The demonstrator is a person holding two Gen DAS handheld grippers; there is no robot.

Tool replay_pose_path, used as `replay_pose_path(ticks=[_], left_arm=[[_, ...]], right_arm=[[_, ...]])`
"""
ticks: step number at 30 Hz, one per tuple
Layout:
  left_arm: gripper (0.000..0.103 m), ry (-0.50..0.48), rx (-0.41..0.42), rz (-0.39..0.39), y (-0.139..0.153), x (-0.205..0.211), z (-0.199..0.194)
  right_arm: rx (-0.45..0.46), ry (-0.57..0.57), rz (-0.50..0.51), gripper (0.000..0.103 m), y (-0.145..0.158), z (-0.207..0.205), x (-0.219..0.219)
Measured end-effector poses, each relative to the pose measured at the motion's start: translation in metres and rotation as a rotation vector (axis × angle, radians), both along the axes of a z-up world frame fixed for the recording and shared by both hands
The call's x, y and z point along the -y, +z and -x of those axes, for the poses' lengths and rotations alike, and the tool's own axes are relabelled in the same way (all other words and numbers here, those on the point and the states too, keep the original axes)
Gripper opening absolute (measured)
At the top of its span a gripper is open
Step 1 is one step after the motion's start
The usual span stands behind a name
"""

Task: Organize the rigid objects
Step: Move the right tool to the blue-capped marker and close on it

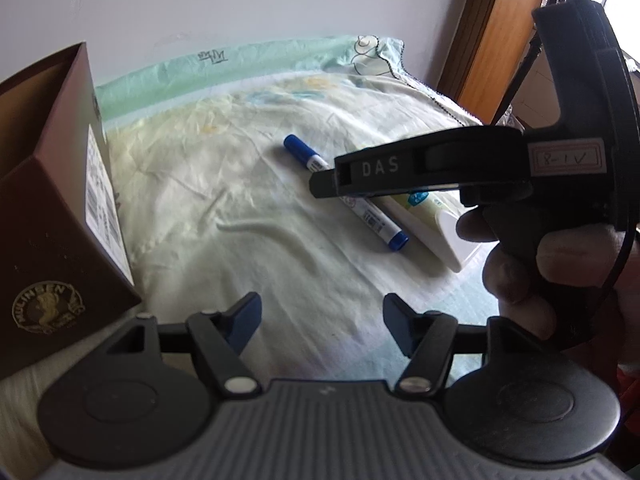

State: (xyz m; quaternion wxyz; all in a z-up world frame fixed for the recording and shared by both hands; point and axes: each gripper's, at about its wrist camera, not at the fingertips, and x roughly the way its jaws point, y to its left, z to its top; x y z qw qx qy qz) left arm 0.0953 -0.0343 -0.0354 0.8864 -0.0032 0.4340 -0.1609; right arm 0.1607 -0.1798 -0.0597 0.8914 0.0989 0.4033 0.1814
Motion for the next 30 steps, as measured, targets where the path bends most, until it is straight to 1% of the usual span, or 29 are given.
replay_pose_path(ticks=[1, 2, 4, 6, 8, 11, 15, 16, 19, 20, 26, 27, 28, 30], left_arm=[[0.065, 0.001, -0.001, 0.002, 0.0, -0.001, 0.0], [0.065, 0.002, 0.0, 0.005, -0.001, -0.002, 0.0], [0.065, 0.006, 0.0, 0.011, -0.001, -0.004, 0.0], [0.063, 0.008, -0.001, 0.018, -0.001, -0.006, 0.0], [0.062, 0.01, -0.002, 0.026, -0.001, -0.008, 0.0], [0.061, 0.011, -0.006, 0.034, -0.001, -0.012, 0.0], [0.06, 0.014, -0.008, 0.033, -0.001, -0.015, 0.0], [0.057, 0.015, -0.009, 0.033, -0.001, -0.016, 0.0], [0.051, 0.012, -0.009, 0.026, -0.002, -0.017, -0.002], [0.05, 0.012, -0.007, 0.025, -0.002, -0.018, -0.002], [0.048, 0.023, -0.012, 0.045, -0.002, -0.022, -0.004], [0.049, 0.025, -0.011, 0.05, -0.002, -0.022, -0.005], [0.053, 0.027, -0.01, 0.051, -0.003, -0.022, -0.006], [0.054, 0.031, -0.003, 0.042, -0.003, -0.021, -0.008]], right_arm=[[-0.003, 0.001, -0.002, 0.01, -0.002, -0.001, -0.001], [-0.003, 0.003, -0.01, 0.01, -0.003, -0.002, -0.002], [-0.003, -0.007, -0.014, 0.005, -0.003, -0.001, -0.002], [-0.028, -0.017, -0.053, 0.0, -0.005, 0.0, 0.0], [-0.068, -0.025, -0.109, 0.0, -0.007, 0.001, 0.002], [-0.107, -0.023, -0.16, 0.0, -0.009, 0.008, 0.002], [-0.139, -0.004, -0.193, 0.0, -0.011, 0.017, -0.002], [-0.15, 0.001, -0.205, 0.0, -0.012, 0.018, -0.002], [-0.226, 0.034, -0.282, 0.0, -0.017, 0.018, -0.002], [-0.24, 0.044, -0.29, 0.0, -0.018, 0.02, -0.004], [-0.223, 0.086, -0.257, 0.0, -0.013, 0.024, -0.013], [-0.22, 0.092, -0.254, 0.0, -0.013, 0.024, -0.014], [-0.217, 0.095, -0.25, 0.0, -0.012, 0.023, -0.015], [-0.205, 0.095, -0.236, 0.0, -0.011, 0.021, -0.016]])
